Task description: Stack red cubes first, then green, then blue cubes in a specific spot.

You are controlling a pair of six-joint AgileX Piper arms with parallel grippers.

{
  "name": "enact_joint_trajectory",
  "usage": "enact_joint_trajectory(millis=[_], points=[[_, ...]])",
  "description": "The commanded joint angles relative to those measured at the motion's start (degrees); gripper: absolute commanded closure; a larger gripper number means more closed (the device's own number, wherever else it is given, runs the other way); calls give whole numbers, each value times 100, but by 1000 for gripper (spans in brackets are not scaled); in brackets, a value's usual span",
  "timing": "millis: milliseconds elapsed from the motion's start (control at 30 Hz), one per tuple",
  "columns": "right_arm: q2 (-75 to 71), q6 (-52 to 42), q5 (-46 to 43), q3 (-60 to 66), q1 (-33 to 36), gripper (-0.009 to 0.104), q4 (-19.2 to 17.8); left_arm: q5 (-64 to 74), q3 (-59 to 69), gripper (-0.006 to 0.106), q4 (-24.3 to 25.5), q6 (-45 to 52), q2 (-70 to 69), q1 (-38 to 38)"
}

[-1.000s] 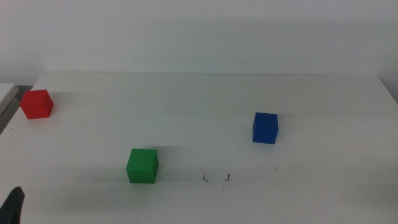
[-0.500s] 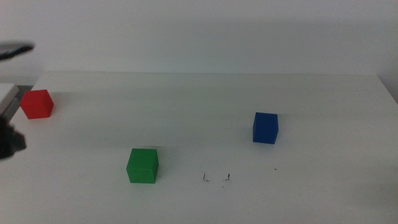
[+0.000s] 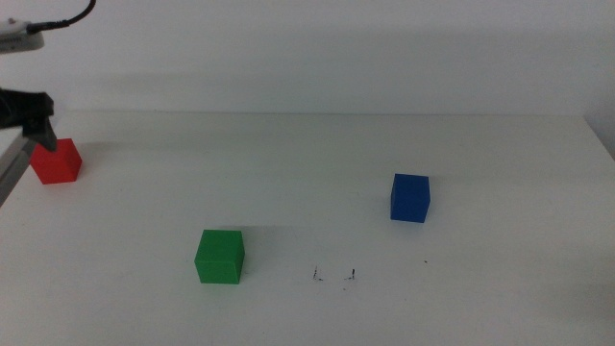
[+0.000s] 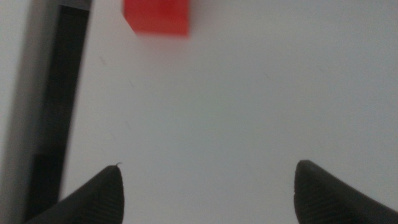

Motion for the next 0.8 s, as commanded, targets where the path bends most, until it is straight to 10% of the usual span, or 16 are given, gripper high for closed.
enact_joint_trajectory(millis=[0,367,767], points=[[-28,-15,-53,24,-19,2,1,278,-789,7,122,211,592,125],[-28,-15,-53,24,-19,2,1,1176,-3694,7,75,487,2967,247],[-28,-15,-53,24,-19,2,1,627,-3901,7,-36,591,3721,247]])
